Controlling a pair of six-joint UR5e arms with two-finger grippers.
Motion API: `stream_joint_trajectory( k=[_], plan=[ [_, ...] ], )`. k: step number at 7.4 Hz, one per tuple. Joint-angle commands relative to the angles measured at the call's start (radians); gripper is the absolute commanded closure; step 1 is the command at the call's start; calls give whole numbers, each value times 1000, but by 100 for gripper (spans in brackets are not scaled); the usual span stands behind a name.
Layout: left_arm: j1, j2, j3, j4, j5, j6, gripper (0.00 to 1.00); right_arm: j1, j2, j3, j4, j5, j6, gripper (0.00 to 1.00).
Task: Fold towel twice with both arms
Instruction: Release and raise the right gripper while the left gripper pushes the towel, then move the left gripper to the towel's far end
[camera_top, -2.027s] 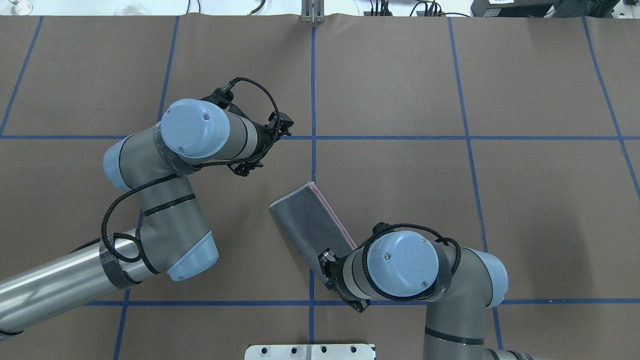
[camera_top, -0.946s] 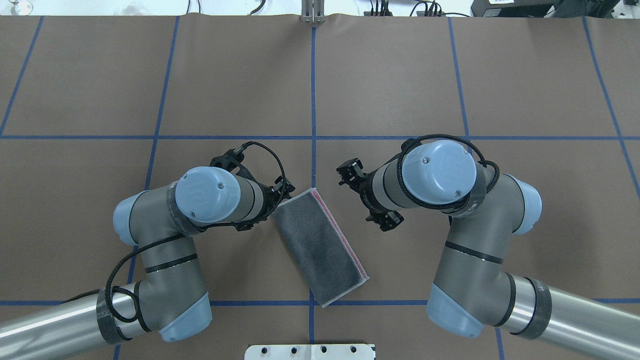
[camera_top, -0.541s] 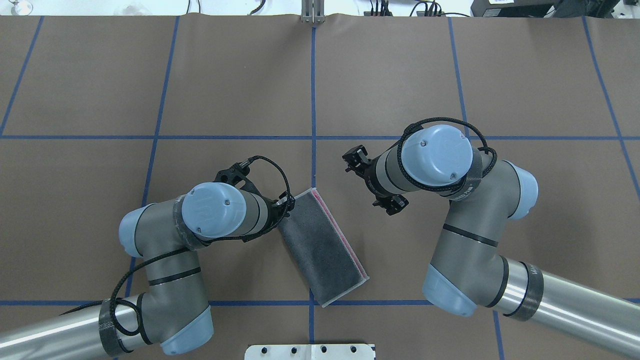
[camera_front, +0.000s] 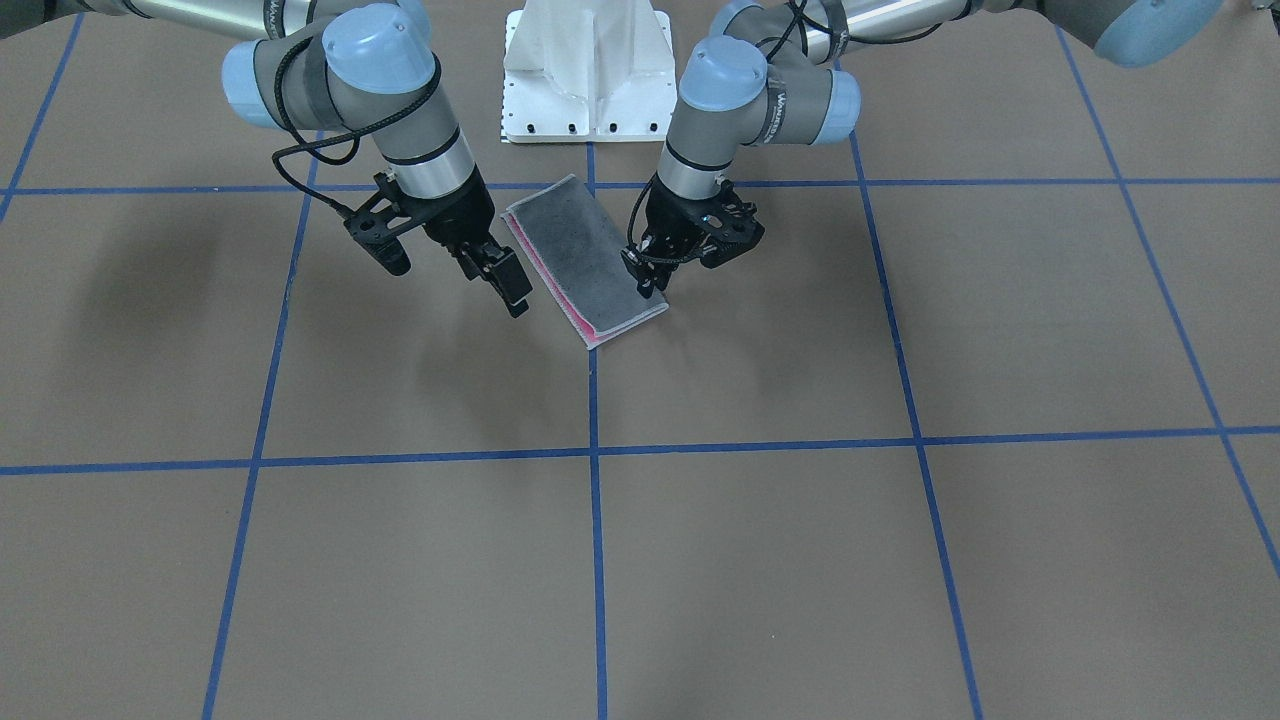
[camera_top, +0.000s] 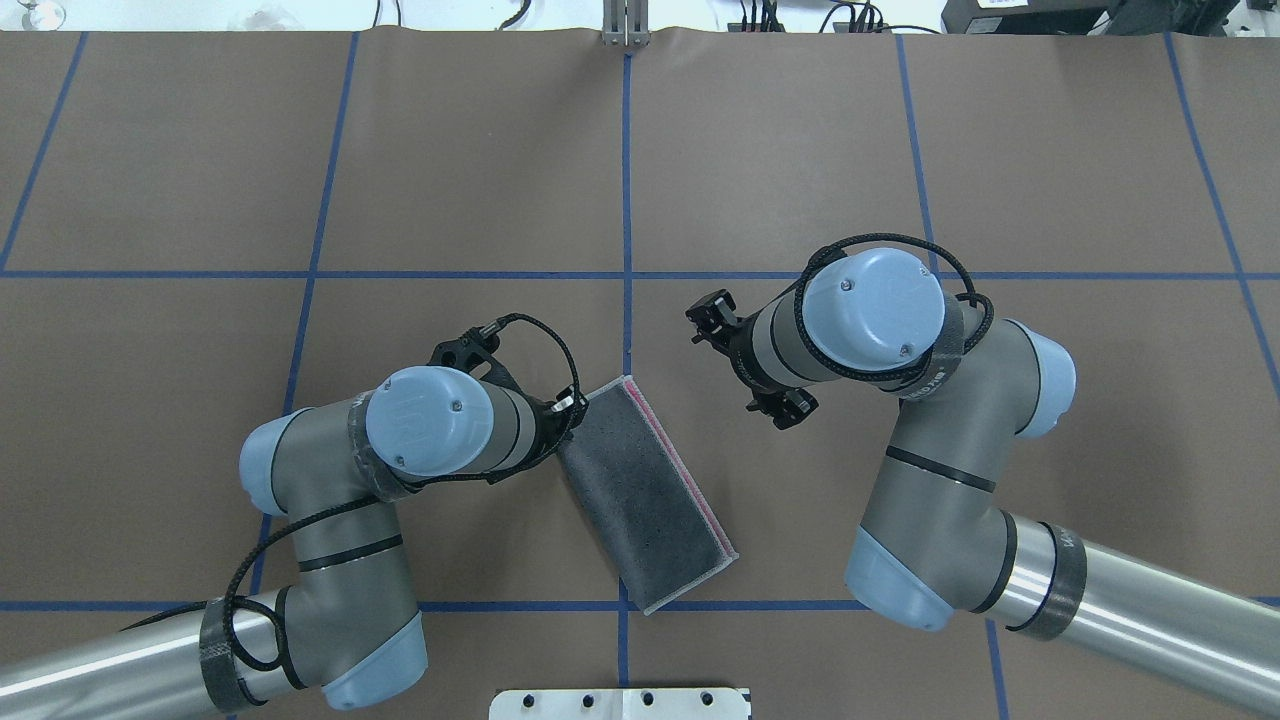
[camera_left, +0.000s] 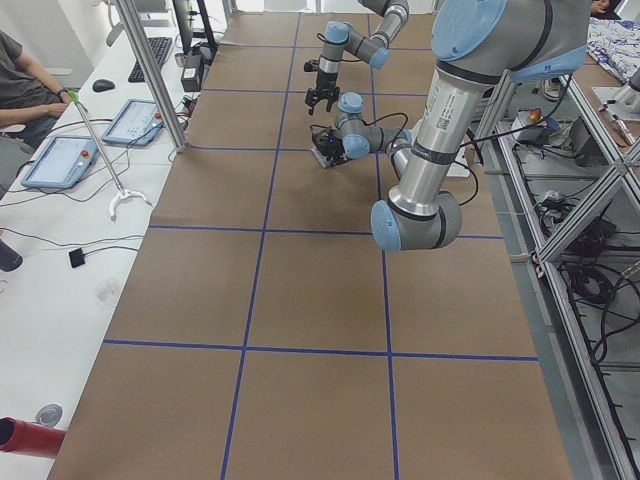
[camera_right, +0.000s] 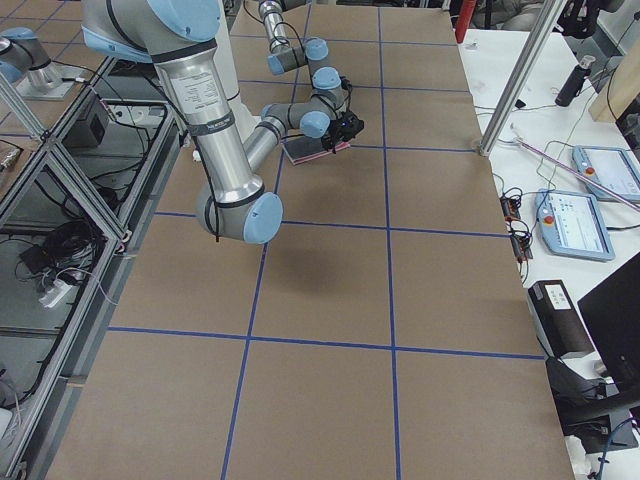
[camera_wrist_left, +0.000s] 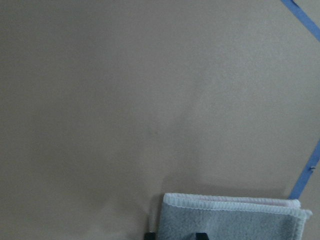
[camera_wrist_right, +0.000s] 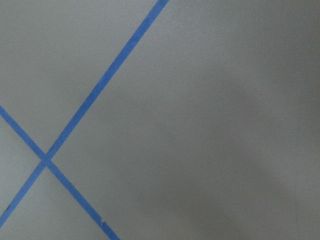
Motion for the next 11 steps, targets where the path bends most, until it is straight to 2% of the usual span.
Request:
stream_joint_trajectory(
  k=[1,4,6,8,9,10,11],
  plan=[
    [-1,-1,0,0,0,0,100,0,0,-2,0,0,1,0],
    [-17,-6,4,-5,2,6,100,0,-2,-9,0,0,-3,0],
    [-82,-59,14,-14,0,118,100,8,-3,-9,0,-1,-7,0],
    [-135,-159,148,-56,-2,121,100,12,-8,-12,0,-3,-25,0],
    [-153,-186,177,-69,-5,123,58,15,-9,-17,0,-3,-26,0],
    [-153,-190,175,-58,-12,121,1,18,-8,-17,0,-3,-26,0],
    [-156,-179,140,-51,-12,120,0,25,-8,-17,0,-3,-26,0]
  ],
)
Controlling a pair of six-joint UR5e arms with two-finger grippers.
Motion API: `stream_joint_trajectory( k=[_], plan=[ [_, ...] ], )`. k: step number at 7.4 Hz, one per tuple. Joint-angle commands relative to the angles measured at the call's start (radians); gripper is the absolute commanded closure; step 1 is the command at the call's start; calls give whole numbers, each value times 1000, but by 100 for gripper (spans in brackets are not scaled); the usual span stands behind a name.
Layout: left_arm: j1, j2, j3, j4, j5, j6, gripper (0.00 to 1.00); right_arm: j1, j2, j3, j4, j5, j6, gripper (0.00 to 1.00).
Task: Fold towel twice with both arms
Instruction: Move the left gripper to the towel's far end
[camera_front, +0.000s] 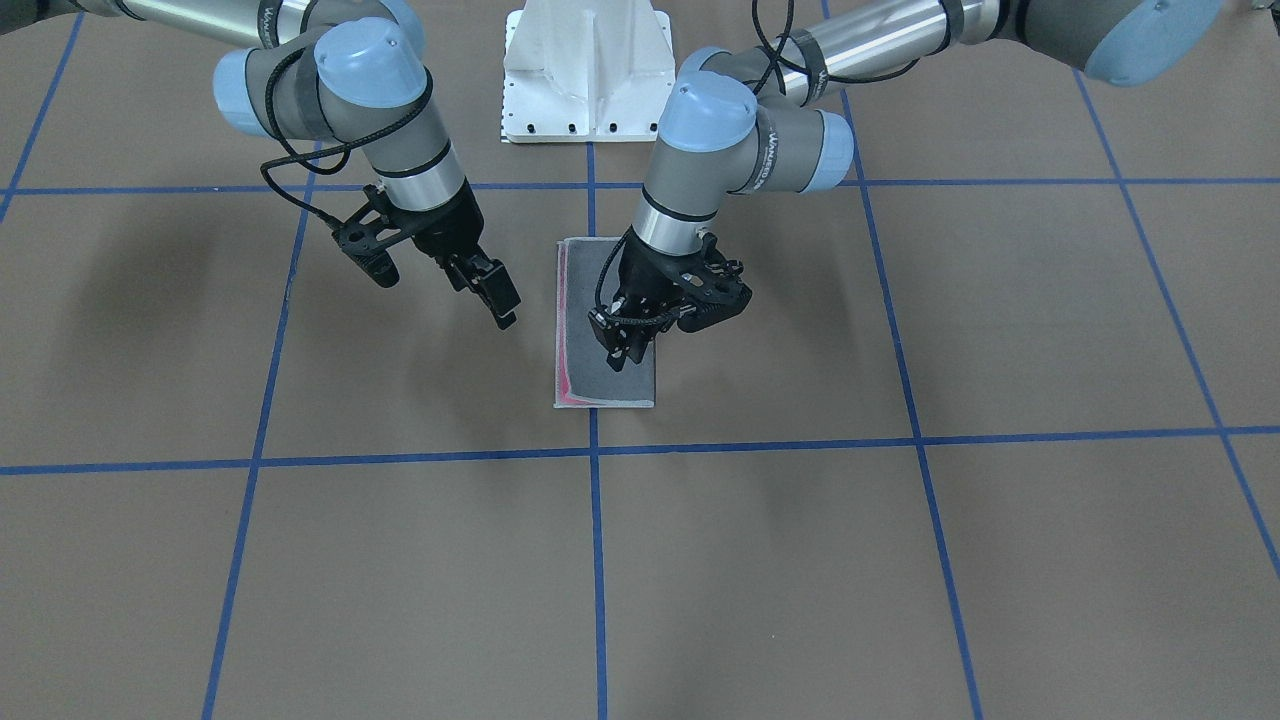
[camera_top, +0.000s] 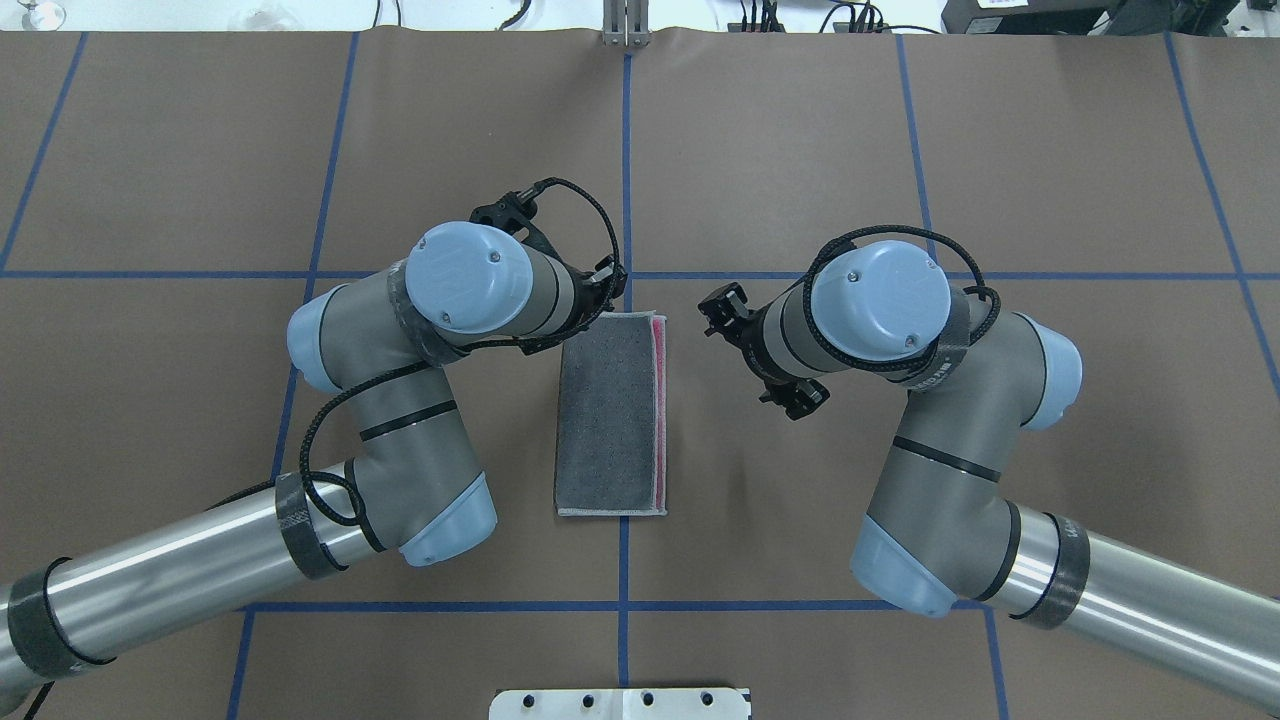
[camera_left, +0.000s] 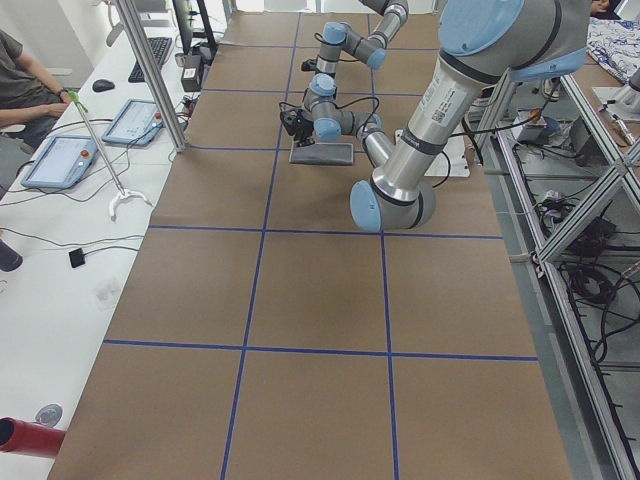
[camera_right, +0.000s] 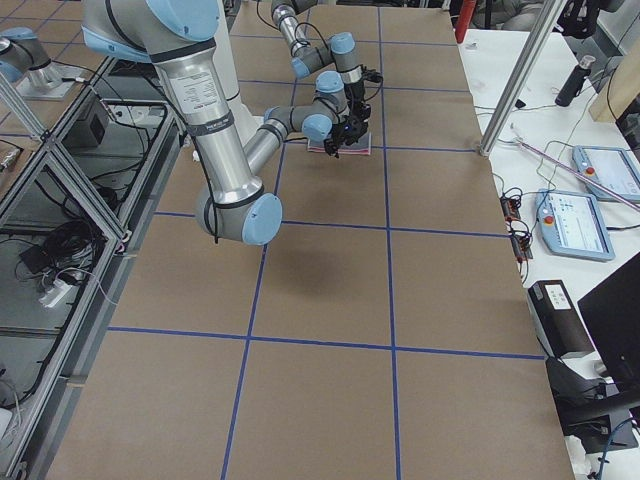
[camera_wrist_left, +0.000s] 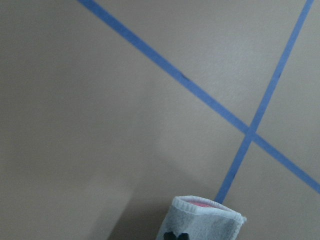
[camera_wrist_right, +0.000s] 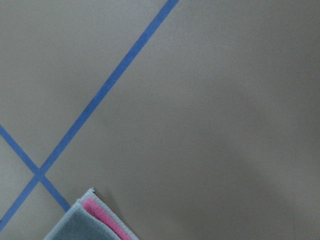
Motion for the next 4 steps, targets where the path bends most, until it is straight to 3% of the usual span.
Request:
stream_joint_trajectory(
  k=[1,2,4],
  plan=[
    [0,30,-80,64,-3,-9,0,10,0,-1,0,0,0,0],
    [18,57,-153,144,-3,-19,1,13,2,-1,0,0,0,0],
    [125,132,-223,163,12,-136,6,55,-2,1,2,0,-2,0]
  ],
)
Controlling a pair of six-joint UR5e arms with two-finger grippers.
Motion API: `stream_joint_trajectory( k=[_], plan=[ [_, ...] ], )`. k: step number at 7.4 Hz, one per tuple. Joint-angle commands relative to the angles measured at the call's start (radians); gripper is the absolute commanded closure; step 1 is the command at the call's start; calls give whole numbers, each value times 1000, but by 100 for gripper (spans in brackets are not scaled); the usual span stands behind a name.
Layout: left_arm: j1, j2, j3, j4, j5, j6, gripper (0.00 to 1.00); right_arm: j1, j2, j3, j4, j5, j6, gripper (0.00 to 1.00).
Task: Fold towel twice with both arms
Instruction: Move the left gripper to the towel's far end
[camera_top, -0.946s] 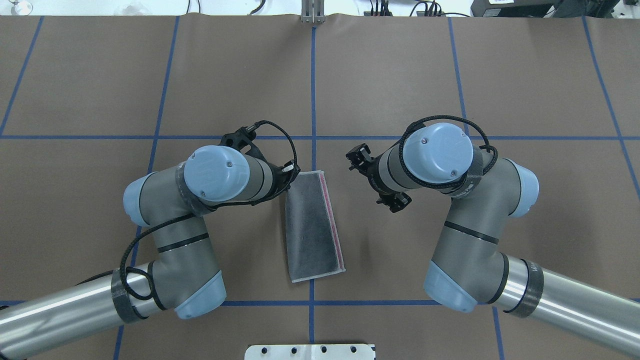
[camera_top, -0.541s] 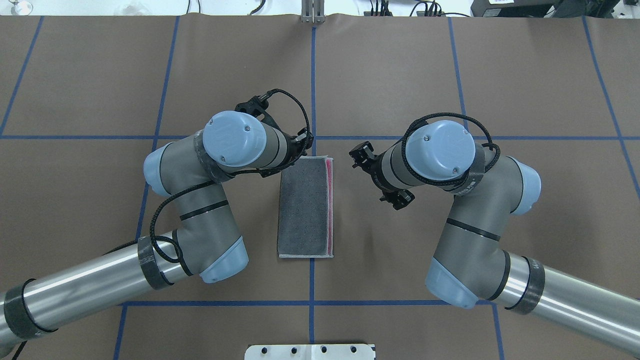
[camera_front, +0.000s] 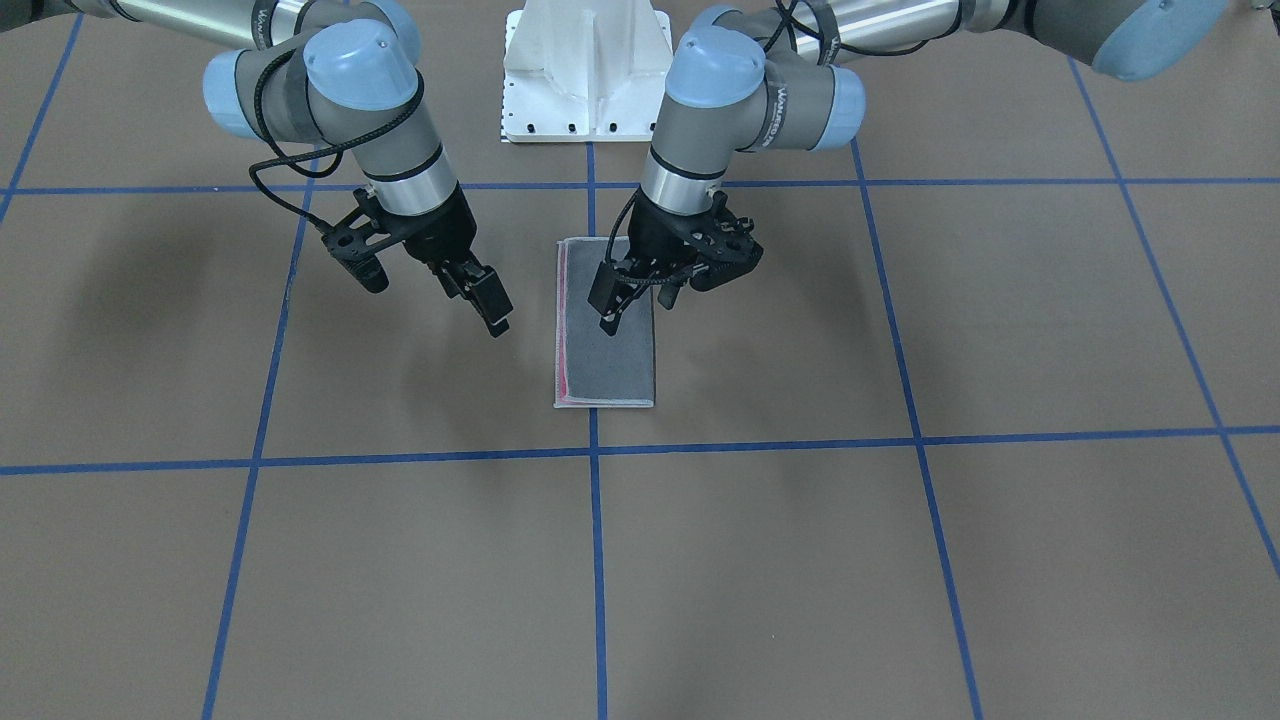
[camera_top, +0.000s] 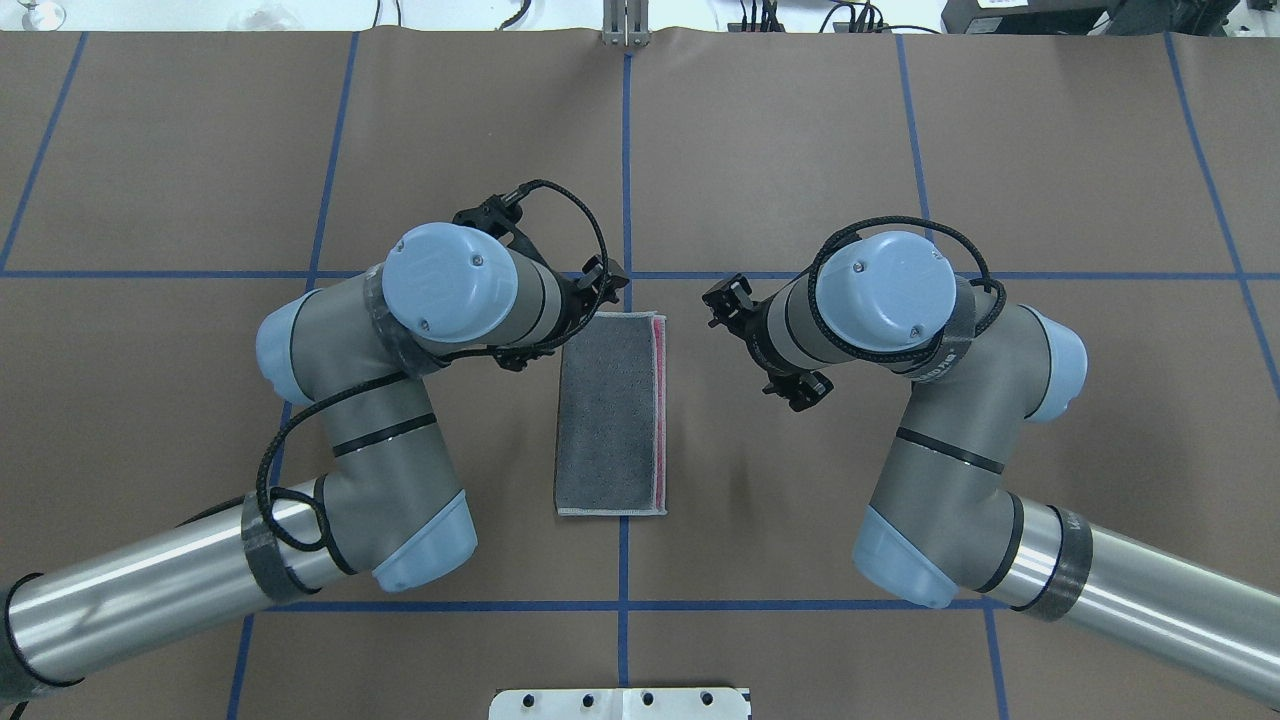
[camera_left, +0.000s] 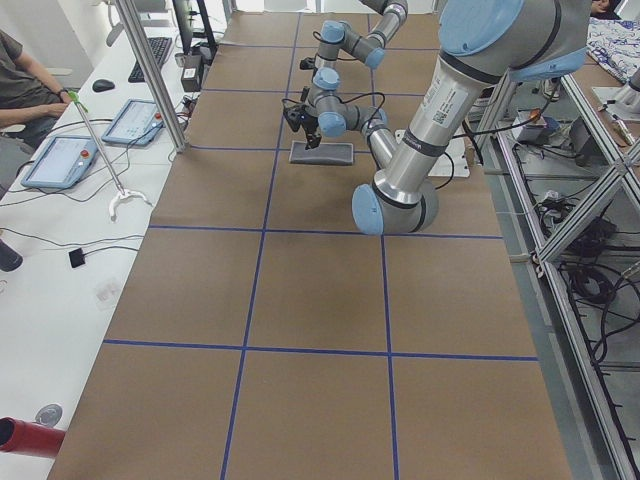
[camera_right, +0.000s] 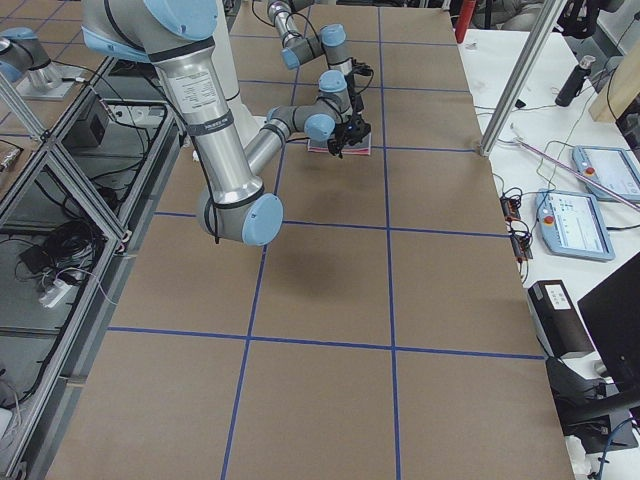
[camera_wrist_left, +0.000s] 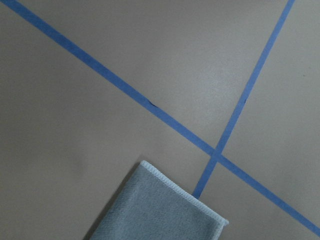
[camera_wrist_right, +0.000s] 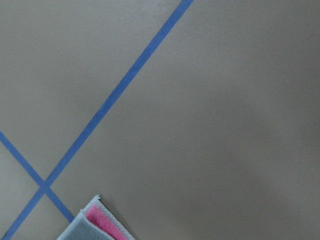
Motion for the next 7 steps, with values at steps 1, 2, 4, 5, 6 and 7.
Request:
stream_joint_trajectory(
  k=[1,2,4,5,6,7],
  plan=[
    [83,46,-41,18,8,-77,7,48,-5,-1,1,-7,-1,0],
    [104,46,-39,20,16,-96,0,57,-6,-1,1,-7,0,0],
    [131,54,-39,20,51,-98,1,56,-6,-11,1,-8,0,0],
    [134,69,-39,20,59,-117,6,53,-6,-25,1,-8,0,0],
    [147,83,-47,18,61,-151,14,53,-5,-30,1,-8,2,0],
    [158,95,-47,18,68,-154,18,53,-5,-31,-1,-8,2,0]
  ],
)
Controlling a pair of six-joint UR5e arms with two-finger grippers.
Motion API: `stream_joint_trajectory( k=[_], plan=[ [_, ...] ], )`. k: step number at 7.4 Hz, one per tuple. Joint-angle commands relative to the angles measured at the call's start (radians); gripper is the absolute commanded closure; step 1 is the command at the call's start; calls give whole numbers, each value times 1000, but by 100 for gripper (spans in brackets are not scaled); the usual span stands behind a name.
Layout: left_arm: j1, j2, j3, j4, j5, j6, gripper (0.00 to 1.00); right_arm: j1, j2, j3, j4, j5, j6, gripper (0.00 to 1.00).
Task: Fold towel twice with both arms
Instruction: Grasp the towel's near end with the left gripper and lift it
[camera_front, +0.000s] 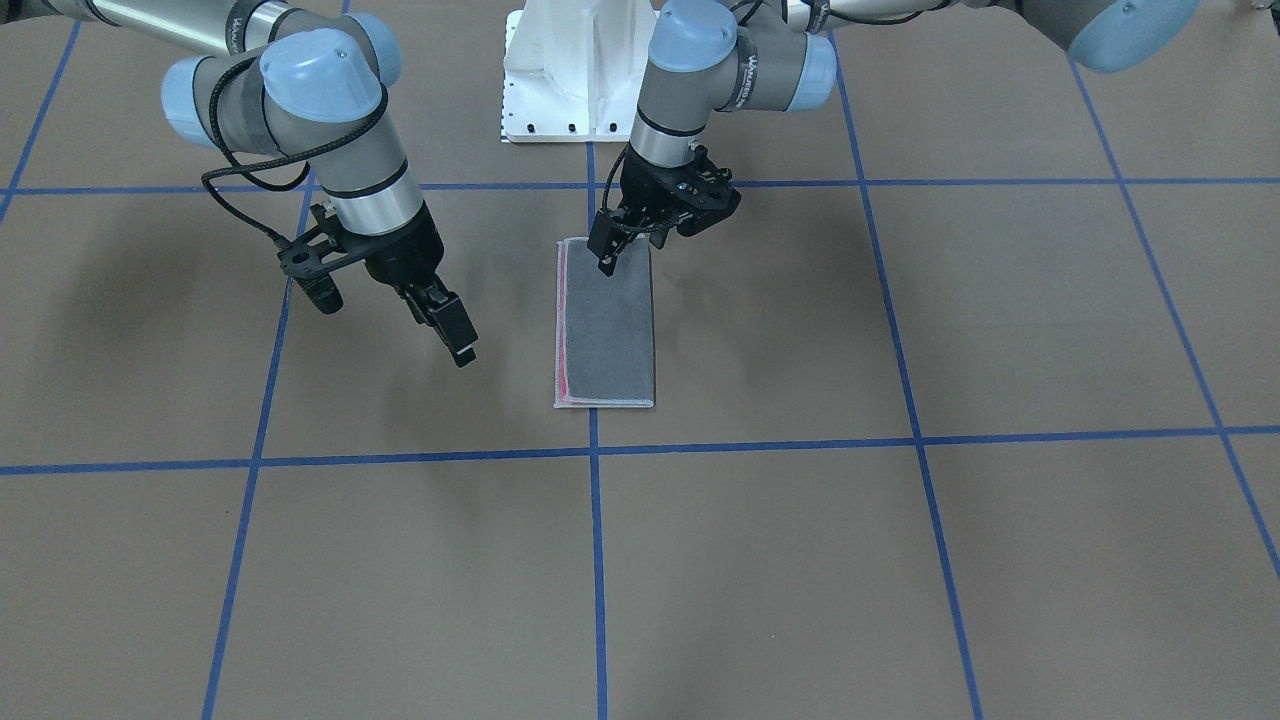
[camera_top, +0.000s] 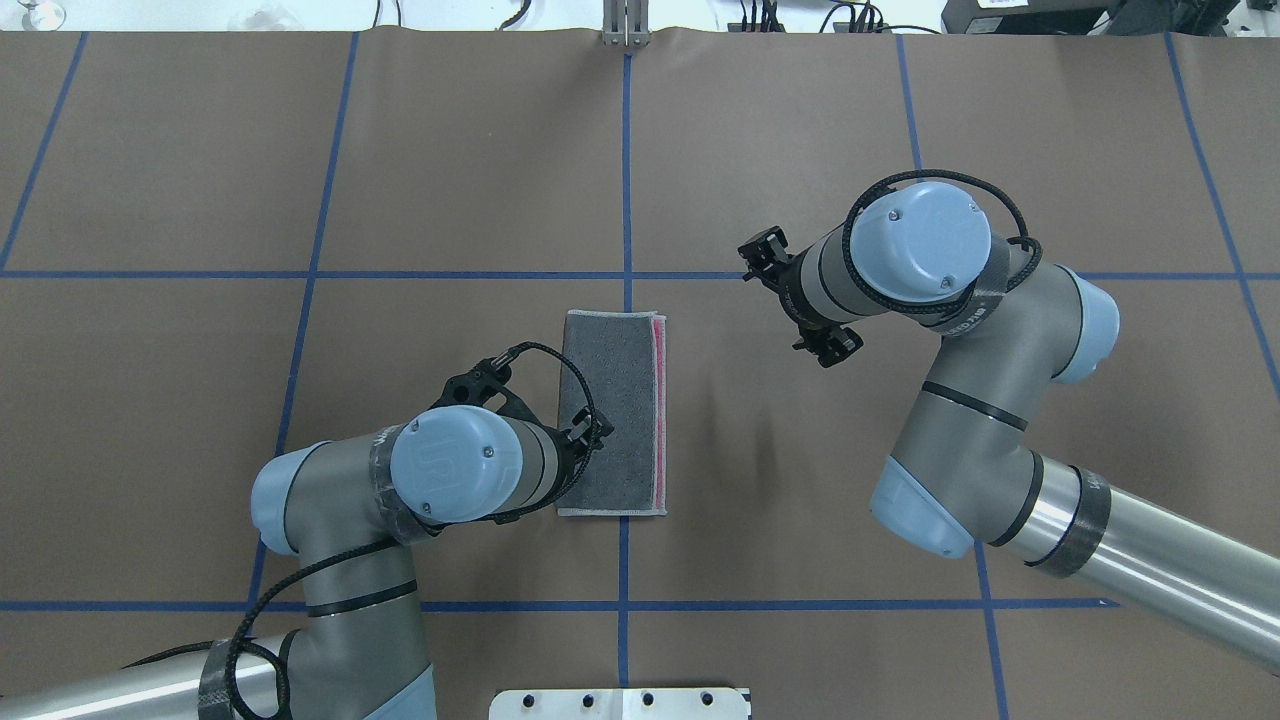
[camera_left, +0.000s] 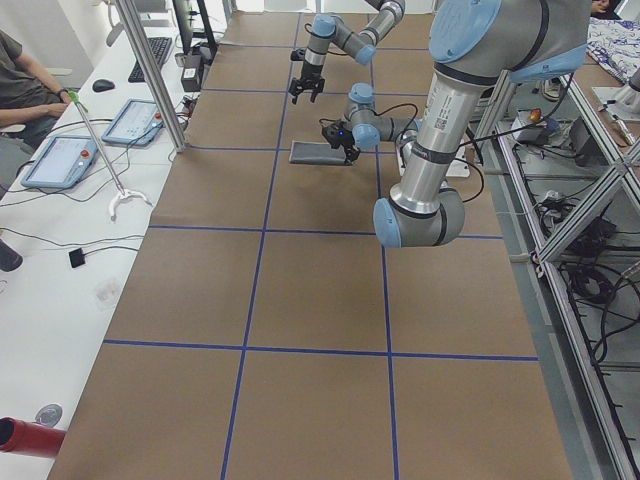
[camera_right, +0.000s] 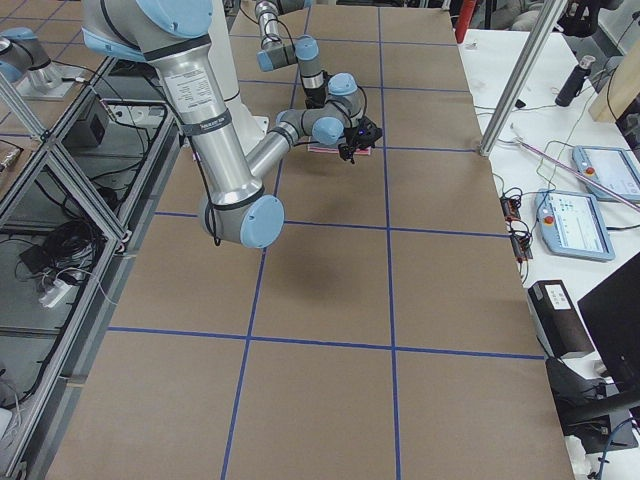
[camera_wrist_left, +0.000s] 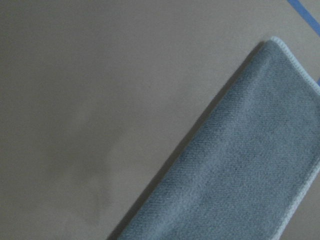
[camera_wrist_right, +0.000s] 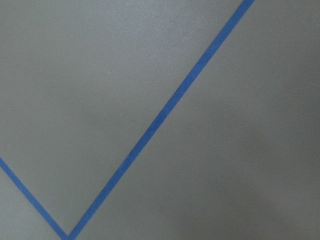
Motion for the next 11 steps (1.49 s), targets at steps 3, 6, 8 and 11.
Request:
stream_joint_trajectory(
  k=[3,6,8,11],
  plan=[
    [57,15,-3,-4,19,-76,39,-4,8,-2,0,1,8,0],
    [57,13,-3,-4,20,-77,100,-4,8,-3,0,2,7,0],
    [39,15,-33,-2,20,-75,100,-4,4,-3,0,0,4,0],
    [22,9,-58,4,17,-63,100,-1,-1,-5,0,0,-1,0]
  ],
)
